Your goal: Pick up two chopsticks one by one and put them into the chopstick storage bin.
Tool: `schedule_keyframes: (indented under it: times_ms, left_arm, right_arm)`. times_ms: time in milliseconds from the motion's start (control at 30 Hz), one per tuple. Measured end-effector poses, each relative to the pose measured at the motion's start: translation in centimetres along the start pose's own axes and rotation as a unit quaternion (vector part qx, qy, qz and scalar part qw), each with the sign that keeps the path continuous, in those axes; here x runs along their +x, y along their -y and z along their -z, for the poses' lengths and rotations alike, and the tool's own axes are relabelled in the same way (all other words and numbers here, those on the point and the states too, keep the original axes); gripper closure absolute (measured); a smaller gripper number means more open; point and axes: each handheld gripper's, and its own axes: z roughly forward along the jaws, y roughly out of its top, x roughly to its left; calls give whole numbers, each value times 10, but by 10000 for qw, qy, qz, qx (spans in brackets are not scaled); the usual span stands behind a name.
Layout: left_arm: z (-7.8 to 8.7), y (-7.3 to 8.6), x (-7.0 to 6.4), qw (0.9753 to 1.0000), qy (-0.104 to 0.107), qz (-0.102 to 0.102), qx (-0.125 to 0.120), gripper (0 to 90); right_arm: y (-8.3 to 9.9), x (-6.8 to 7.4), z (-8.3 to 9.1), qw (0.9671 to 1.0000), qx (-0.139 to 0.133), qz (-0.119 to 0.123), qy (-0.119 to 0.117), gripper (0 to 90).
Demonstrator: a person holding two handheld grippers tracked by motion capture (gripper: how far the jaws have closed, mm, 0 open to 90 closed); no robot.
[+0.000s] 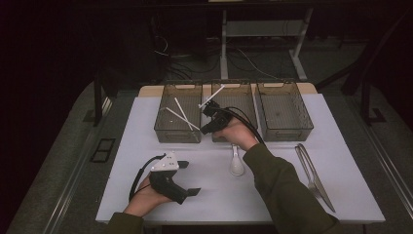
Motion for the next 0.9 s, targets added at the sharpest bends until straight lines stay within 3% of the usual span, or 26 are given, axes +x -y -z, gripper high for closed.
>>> schedule_keyframes:
  times_ms: [233,633,833,900]
  left_arm:
    - [0,0,1,10000,-3,-9,12,1]
    - [0,0,1,10000,-6,-15,15,1]
    - [0,1,2,10000,-11,26,-16,1]
    - [1,1,3,10000,-21,21,-14,1]
  right_arm:
    - [-7,-2,-12,10000,-33,-72,-23,898]
    - [-16,-4,-12,9998,-138,-139,11,899]
    - [-12,0,1,9993,-324,-154,-48,897]
    - [-7,0,8,9990,-402,-152,-115,841]
